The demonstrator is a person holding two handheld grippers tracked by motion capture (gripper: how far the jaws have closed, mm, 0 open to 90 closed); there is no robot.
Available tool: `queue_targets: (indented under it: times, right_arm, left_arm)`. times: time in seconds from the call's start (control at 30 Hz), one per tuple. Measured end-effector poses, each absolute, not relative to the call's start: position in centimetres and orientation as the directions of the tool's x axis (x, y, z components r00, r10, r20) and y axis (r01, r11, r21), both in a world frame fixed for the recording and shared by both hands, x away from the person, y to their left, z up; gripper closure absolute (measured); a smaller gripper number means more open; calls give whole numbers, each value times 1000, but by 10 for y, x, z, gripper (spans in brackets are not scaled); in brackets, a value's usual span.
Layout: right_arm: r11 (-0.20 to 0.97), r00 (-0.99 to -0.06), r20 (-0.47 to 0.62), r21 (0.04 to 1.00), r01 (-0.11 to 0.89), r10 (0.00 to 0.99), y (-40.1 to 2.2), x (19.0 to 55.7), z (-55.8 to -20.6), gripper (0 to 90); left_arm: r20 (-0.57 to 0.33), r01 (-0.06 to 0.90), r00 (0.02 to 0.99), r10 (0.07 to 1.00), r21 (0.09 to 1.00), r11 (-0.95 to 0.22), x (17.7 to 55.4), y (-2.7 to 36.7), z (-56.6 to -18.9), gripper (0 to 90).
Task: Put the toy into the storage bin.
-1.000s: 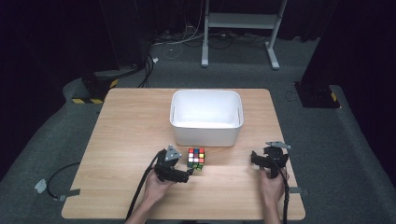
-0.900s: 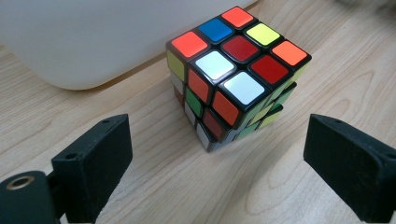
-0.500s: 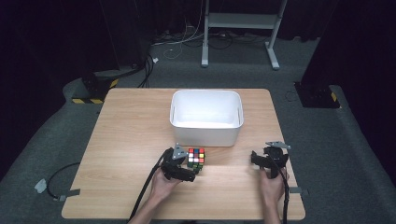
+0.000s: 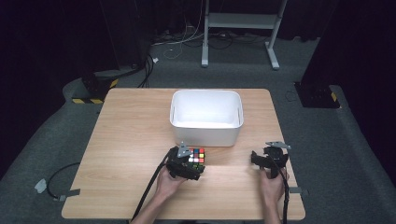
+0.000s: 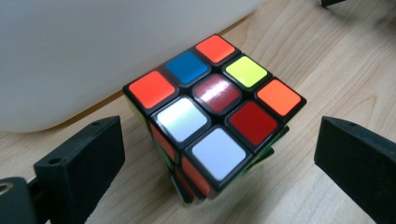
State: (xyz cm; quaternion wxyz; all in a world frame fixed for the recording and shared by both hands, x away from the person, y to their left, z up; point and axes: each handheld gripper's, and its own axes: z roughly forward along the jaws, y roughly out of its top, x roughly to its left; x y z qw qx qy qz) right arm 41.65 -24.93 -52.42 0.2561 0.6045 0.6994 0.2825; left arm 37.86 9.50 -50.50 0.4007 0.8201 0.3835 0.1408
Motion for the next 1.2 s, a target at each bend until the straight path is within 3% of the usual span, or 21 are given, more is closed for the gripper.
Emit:
queue_targets:
  times: [0.03,0.47,1.2]
  right_arm:
    - [110,-138,-17,705,701,990,-249,417,-524,110]
    - [110,-138,-17,705,701,990,-249,416,-524,111]
    - [110,-140,-16,706,700,990,-249,416,-524,119]
  left_arm:
    - [-104,531,652,751,770,-353,378,92,-506,20]
    - [-81,528,647,758,765,-369,386,87,-514,22]
    - [-23,511,640,768,759,-403,392,79,-523,139]
